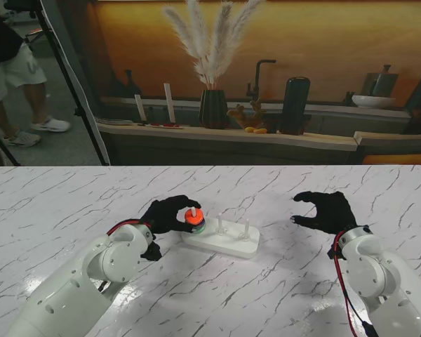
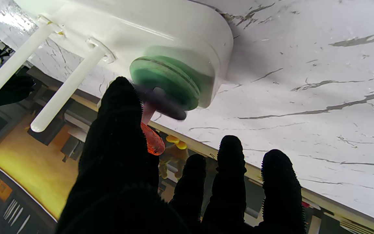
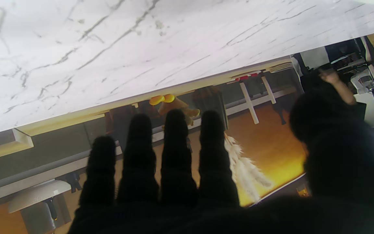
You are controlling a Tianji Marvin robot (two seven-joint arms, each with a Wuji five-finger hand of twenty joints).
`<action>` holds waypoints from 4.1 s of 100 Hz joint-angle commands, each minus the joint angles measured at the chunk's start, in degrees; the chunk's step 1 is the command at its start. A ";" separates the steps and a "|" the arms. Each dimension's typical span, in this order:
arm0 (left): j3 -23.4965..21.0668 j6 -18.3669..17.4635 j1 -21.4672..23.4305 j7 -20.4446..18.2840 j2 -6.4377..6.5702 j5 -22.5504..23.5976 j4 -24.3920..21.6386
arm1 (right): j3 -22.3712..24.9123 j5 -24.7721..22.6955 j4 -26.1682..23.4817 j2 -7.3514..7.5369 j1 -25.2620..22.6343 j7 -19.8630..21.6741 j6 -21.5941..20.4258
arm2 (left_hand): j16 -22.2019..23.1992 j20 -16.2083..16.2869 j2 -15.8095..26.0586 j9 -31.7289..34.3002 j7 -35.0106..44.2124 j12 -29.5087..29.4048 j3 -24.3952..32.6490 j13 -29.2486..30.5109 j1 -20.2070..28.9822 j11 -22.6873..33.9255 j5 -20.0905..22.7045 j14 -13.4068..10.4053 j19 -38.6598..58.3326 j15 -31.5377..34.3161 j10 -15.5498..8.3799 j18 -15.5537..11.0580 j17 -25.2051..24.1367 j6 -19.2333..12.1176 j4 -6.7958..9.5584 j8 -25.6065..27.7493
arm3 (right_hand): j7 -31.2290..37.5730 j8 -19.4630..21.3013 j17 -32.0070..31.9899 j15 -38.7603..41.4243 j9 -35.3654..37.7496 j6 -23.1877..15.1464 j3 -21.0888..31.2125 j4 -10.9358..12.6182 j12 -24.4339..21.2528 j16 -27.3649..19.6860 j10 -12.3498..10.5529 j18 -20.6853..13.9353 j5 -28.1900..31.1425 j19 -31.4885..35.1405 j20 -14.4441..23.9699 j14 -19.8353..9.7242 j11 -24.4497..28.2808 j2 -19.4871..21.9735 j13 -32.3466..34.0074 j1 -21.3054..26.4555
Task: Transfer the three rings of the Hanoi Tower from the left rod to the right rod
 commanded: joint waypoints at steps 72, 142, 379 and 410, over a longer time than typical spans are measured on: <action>-4.18 -0.43 2.40 -4.47 0.73 -0.23 -7.43 | -0.24 0.18 0.20 -0.28 -0.31 0.14 0.18 | -1.10 -0.50 4.75 1.03 4.82 0.15 1.29 0.17 4.08 0.25 4.19 0.64 1.42 -0.37 0.56 0.42 -0.96 -3.59 -0.64 2.24 | 0.01 0.56 -0.01 0.31 0.85 0.74 -0.95 1.40 0.13 0.71 0.41 18.50 0.37 1.03 0.84 -0.05 0.17 0.64 0.77 0.34; -1.81 -1.28 -0.89 -6.69 0.76 -2.56 -8.51 | -0.01 0.05 0.71 -0.28 -0.25 -0.14 0.46 | -1.91 -0.98 4.67 1.33 3.90 0.04 1.30 0.00 3.30 -0.37 4.56 0.73 0.79 -1.54 0.28 0.61 -1.26 -3.34 -0.64 2.53 | 0.04 0.53 0.24 0.37 0.86 0.65 -0.97 1.41 0.10 0.68 0.40 18.42 0.42 1.28 0.94 -0.05 0.23 0.62 0.79 0.35; 19.41 -7.39 -17.38 -4.33 -3.25 -11.50 5.21 | 1.84 -1.56 3.32 0.16 0.08 0.60 1.65 | -1.43 0.72 4.11 0.99 5.77 0.62 1.62 0.02 3.73 0.55 4.64 -0.57 3.38 -1.36 -0.58 -0.60 0.09 -4.20 -0.48 2.75 | 0.31 0.50 0.48 0.54 0.86 0.40 -1.02 1.42 0.06 0.68 0.25 18.45 0.16 1.48 0.87 -0.02 0.40 0.27 1.04 0.82; 20.39 -7.44 -17.74 -3.81 -3.81 -12.76 6.43 | 2.12 -1.76 3.19 0.19 -0.26 0.63 1.77 | -0.22 3.81 3.89 1.18 6.60 0.82 1.74 1.66 4.15 1.15 4.59 -0.26 9.16 0.96 -0.42 -0.50 3.20 -4.43 -0.41 2.46 | 0.42 0.51 0.54 0.55 0.83 0.31 -1.20 1.41 0.06 0.66 0.14 18.42 0.18 1.54 0.86 -0.08 0.46 0.16 0.95 1.21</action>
